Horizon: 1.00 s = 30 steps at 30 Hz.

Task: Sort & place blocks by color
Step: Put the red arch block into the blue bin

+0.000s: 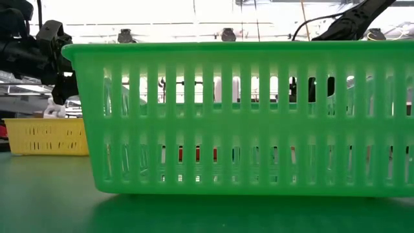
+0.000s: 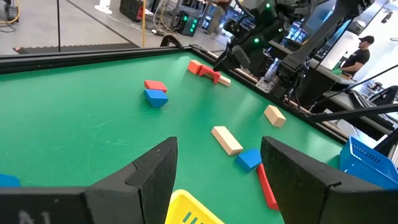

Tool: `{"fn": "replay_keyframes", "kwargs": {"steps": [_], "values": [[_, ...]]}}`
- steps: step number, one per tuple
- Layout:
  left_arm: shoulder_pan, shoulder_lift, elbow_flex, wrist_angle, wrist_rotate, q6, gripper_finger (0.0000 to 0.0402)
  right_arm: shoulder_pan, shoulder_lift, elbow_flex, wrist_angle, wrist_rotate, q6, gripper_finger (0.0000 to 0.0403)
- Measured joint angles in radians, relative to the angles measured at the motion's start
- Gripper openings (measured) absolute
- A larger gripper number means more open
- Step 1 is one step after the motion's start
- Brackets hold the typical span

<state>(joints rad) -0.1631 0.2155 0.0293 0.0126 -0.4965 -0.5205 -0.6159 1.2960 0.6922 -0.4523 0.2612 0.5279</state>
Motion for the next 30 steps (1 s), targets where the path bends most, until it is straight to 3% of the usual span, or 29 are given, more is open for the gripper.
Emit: {"fn": "replay_keyframes", "kwargs": {"steps": [8,16,24,30], "values": [[0.0,0.0,0.0,0.0,0.0,0.0,0.0232,0.0,0.016,0.0,0.026,0.003,-0.018,0.0247],[0.001,0.0,0.0,0.0,0.0,0.0,0.0232,0.0,0.016,-0.029,0.039,0.077,-0.016,0.0247],[0.001,0.0,0.0,0.0,0.0,0.0,0.0232,0.0,0.015,-0.128,0.107,0.078,0.095,0.0246],[0.001,0.0,0.0,0.0,0.0,0.0,0.0232,0.0,0.012,-0.172,0.185,0.072,0.114,0.0209]]}}
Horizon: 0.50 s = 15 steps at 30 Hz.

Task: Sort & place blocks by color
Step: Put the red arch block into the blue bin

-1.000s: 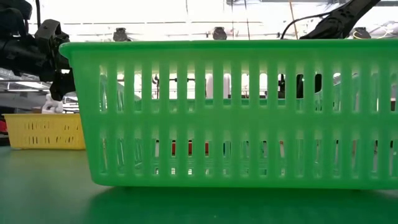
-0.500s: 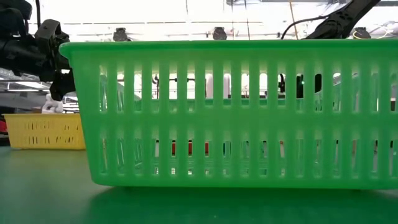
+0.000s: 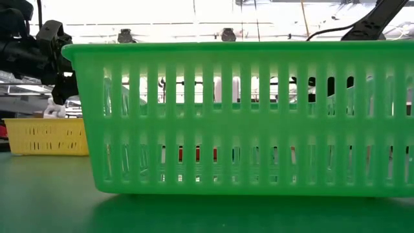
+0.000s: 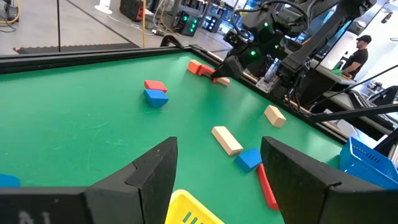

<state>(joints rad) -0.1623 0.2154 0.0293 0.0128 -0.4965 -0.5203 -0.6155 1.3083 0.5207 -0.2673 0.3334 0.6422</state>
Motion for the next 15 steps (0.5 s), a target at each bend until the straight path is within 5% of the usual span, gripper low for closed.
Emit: {"fn": "replay_keyframes", "kwargs": {"steps": [7,15], "values": [[0.0,0.0,0.0,0.0,0.0,0.0,0.0232,0.0,0.001,-0.004,0.054,-0.014,-0.001,0.012],[0.0,0.0,0.0,0.0,0.0,0.0,0.0232,0.0,-0.009,-0.005,0.075,-0.039,0.0,0.0114]]}}
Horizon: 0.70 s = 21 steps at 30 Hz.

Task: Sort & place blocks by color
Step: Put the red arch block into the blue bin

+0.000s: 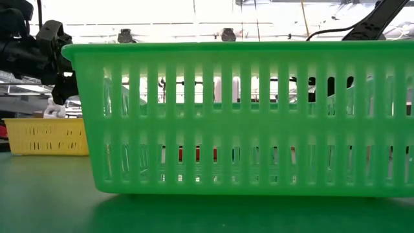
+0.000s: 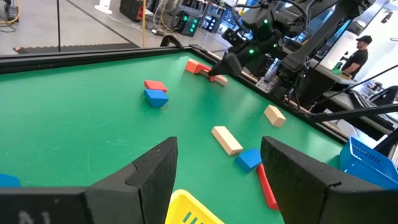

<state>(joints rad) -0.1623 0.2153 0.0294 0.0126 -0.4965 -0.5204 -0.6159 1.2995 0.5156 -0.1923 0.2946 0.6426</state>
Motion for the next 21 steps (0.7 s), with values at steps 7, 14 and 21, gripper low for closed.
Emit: {"fn": "replay_keyframes", "kwargs": {"steps": [7,14,21], "values": [[0.0,0.0,0.0,0.0,0.0,0.0,0.0232,0.002,-0.114,-0.004,-0.01,-0.117,0.054,0.0114],[-0.001,0.0,0.0,0.0,0.0,0.0,0.0232,0.005,-0.285,-0.004,-0.01,-0.185,0.086,0.0114],[-0.001,0.0,0.0,0.0,0.0,0.0,0.0232,0.042,-0.43,-0.002,-0.007,-0.477,0.154,0.0114]]}}
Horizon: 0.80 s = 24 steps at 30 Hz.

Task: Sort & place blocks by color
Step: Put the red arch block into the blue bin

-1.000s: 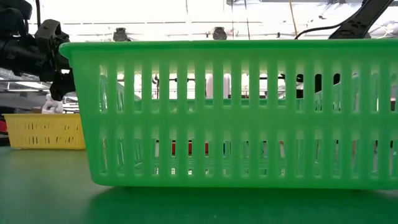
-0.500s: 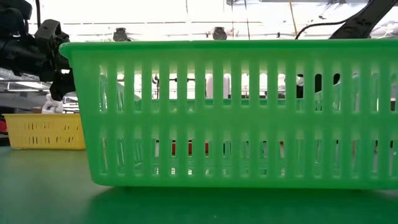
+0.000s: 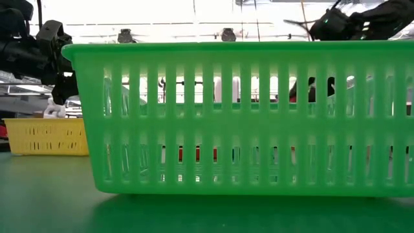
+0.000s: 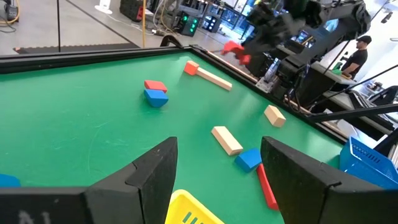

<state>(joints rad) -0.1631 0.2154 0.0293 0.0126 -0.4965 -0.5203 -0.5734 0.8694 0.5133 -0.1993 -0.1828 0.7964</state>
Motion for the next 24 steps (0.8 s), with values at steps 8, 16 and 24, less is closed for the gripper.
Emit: {"fn": "replay_keyframes", "kwargs": {"steps": [8,16,24], "values": [[0.0,0.0,0.0,0.0,0.0,0.157,0.0232,0.11,-0.105,0.0,0.016,-0.286,0.266,0.0115],[0.001,0.0,0.0,0.0,0.0,0.149,0.0232,0.302,-0.166,0.002,0.128,-0.32,0.532,0.0115],[0.021,0.0,-0.003,0.11,-0.061,0.16,0.0232,0.569,-0.17,0.002,0.117,-0.286,0.792,0.0116]]}}
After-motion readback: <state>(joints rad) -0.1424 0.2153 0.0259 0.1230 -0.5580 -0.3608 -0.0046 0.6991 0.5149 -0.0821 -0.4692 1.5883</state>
